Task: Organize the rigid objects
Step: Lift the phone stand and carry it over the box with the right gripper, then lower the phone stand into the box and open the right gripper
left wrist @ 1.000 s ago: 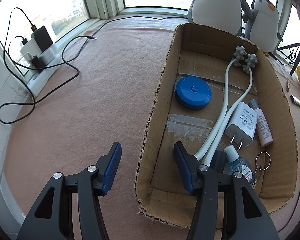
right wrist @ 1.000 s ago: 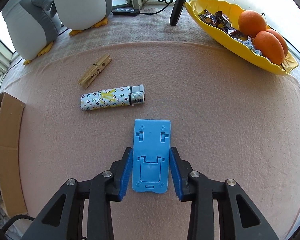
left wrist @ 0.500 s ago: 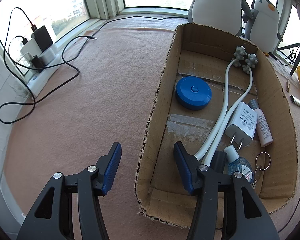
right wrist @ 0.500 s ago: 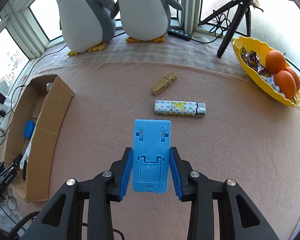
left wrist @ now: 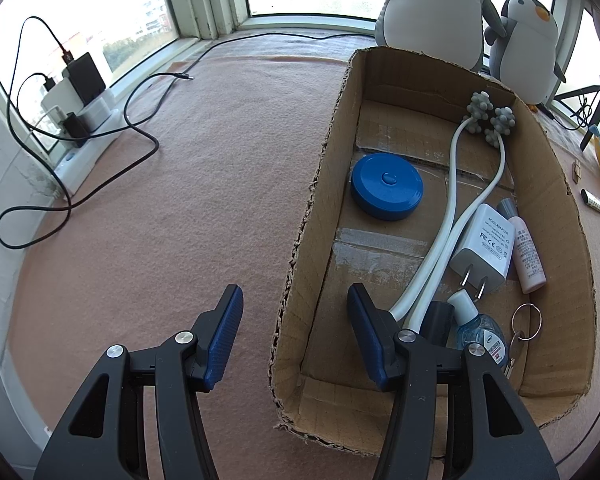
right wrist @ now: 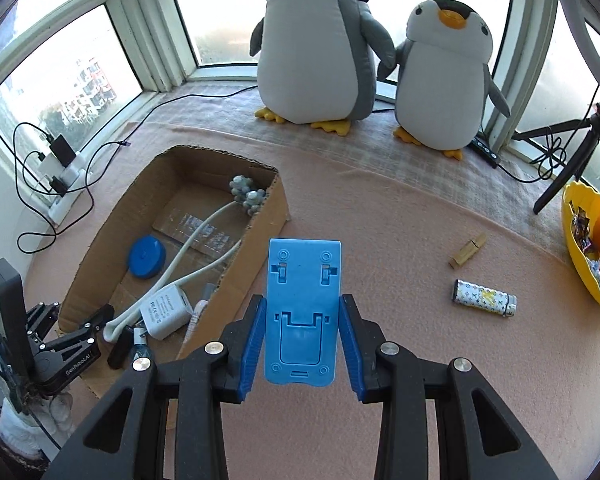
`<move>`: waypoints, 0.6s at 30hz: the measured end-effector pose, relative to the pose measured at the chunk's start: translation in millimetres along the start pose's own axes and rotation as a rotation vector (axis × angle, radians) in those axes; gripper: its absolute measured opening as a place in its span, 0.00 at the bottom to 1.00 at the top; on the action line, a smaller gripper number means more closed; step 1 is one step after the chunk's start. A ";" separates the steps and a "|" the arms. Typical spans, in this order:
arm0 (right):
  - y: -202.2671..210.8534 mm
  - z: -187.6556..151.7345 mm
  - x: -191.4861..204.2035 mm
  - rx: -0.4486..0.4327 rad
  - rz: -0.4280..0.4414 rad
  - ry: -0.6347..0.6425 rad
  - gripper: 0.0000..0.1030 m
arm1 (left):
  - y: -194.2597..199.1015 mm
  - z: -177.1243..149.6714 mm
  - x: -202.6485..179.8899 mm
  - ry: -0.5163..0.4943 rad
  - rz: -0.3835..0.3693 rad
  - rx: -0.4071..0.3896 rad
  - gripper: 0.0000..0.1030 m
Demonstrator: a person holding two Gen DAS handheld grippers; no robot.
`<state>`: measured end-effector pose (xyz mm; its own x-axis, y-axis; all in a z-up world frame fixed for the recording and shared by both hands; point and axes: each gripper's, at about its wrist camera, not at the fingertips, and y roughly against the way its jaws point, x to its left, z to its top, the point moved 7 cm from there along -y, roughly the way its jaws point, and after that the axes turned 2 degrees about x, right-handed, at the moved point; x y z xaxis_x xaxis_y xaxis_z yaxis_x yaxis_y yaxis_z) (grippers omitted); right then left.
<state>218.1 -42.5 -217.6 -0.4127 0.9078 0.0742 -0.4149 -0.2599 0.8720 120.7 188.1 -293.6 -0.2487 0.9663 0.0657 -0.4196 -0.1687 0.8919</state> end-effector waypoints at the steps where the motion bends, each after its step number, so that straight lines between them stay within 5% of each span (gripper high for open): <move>1: -1.1 2.5 7.7 -0.002 0.006 0.014 0.32 | 0.1 0.0 0.1 0.000 0.000 0.000 0.52; 18: -32.1 11.7 107.4 0.023 0.129 0.140 0.32 | 0.5 0.2 0.2 0.002 0.000 0.000 0.52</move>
<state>196.6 67.1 -232.0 -0.5706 0.8125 0.1192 -0.3334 -0.3619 0.8706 120.6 188.3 -293.1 -0.2507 0.9659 0.0650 -0.4195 -0.1689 0.8919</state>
